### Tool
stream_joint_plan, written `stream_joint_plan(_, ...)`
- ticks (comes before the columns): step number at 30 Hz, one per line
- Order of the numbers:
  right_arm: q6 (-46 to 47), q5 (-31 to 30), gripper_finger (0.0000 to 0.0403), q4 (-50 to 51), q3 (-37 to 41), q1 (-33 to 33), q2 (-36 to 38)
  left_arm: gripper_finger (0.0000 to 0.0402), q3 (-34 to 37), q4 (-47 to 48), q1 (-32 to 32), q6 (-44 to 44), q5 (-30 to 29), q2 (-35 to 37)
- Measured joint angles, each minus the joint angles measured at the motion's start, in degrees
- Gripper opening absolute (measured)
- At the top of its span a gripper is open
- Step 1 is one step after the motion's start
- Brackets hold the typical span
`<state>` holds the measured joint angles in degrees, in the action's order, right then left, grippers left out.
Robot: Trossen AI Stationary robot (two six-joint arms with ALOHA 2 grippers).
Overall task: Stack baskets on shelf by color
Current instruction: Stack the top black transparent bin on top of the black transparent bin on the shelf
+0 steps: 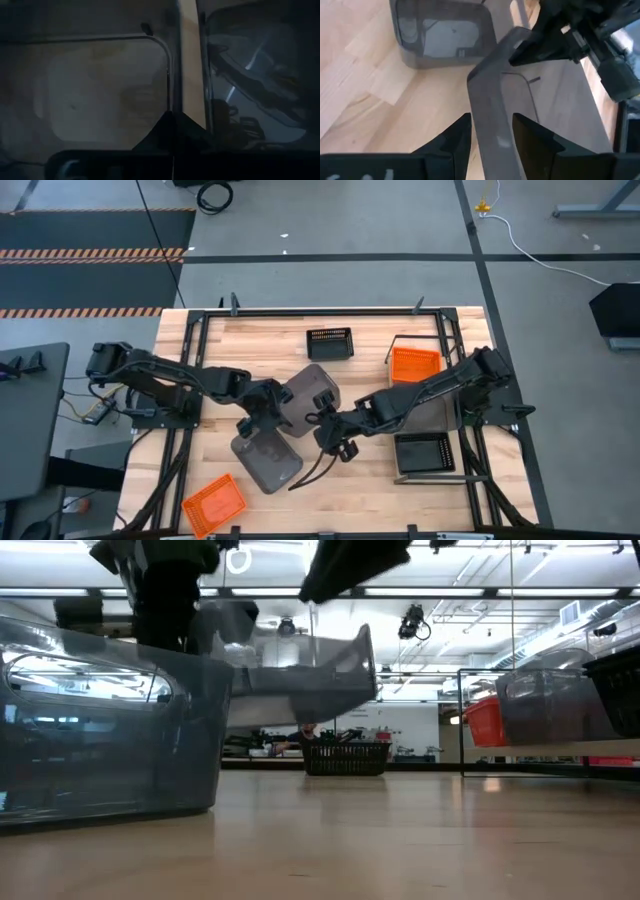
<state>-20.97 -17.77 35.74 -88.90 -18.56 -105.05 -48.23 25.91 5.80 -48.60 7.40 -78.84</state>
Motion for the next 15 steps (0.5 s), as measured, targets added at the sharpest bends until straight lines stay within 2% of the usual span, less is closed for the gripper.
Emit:
stream_joint_plan(6, 1.69, 2.00, 0.0151, 0.77, 0.28, 1.49, -1.81, 0.0005, 0.00, -2.54, 1.27, -1.42, -2.25, -5.08)
stream_joint_plan(10, 4.79, 6.29, 0.0151, 1.36, 1.45, 2.36, -2.71, 0.0005, 0.00, -4.61, 2.39, -2.06, -3.33, -6.87)
stream_joint_plan(15, 6.51, 6.96, 0.0151, 0.99, 4.69, 3.03, -2.82, 0.0005, -0.01, -5.84, 3.44, -2.81, -3.30, -7.31)
